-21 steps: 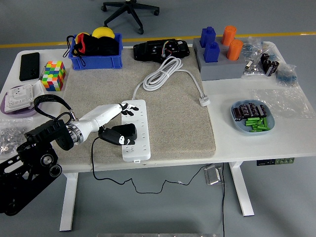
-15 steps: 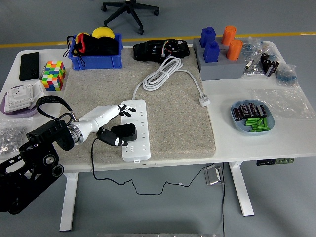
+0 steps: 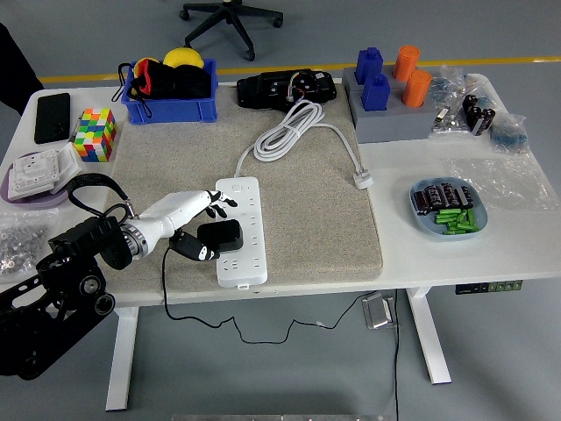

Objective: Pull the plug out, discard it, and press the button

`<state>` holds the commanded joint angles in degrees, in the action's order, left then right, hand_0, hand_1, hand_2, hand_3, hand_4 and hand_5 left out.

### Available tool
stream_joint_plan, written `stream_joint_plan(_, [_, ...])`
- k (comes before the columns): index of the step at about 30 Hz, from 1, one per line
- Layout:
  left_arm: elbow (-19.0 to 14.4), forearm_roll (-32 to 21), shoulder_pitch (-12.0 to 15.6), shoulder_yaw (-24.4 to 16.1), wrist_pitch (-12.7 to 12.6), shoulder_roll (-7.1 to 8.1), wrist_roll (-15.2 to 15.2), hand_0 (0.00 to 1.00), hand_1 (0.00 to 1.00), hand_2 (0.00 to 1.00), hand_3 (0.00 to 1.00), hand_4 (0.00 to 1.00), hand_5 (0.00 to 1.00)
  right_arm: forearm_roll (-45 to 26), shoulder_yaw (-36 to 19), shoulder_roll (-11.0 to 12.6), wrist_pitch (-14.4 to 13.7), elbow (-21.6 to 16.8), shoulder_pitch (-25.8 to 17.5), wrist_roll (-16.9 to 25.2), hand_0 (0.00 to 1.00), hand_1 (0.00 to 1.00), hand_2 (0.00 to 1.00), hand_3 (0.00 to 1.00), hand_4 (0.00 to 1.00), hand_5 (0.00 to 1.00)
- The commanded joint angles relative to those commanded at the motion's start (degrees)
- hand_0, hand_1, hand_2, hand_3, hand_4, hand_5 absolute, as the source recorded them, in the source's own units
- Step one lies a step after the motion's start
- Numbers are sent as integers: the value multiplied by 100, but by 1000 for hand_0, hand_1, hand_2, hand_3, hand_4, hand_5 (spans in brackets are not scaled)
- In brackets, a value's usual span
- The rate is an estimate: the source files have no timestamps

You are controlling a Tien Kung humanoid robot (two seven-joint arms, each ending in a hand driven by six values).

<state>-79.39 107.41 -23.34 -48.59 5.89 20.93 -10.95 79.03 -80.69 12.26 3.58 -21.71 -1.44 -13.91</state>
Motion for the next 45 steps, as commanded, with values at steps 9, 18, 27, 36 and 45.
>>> stream_joint_plan(9, [134, 32, -52, 96, -116, -49, 5, 506, 450, 507, 619, 800, 2, 4, -9, 2, -1, 5, -16, 0, 785, 747, 743, 746, 789, 795])
stream_joint_plan(18, [172, -2, -103, 172, -210, -96, 25, 454, 408, 480, 582, 777, 2, 12, -19, -18, 1, 7, -35, -1, 785, 747, 743, 746, 789, 795])
stream_joint_plan(27, [215, -92, -119, 201, -315, -119, 220, 350, 294, 377, 545, 684, 2, 17, -50, -38, -1, 12, -49, -2, 785, 747, 743, 745, 788, 796])
stream_joint_plan(36, [321, -312, -107, 111, -614, -132, 614, 324, 271, 348, 519, 673, 2, 14, -68, -53, -1, 6, -39, 0, 785, 747, 743, 745, 789, 797])
stream_joint_plan(45, [248, -240, 2, -660, -705, -104, 614, 335, 268, 342, 514, 668, 2, 20, -67, -57, 1, 16, -49, -3, 785, 747, 743, 745, 789, 798])
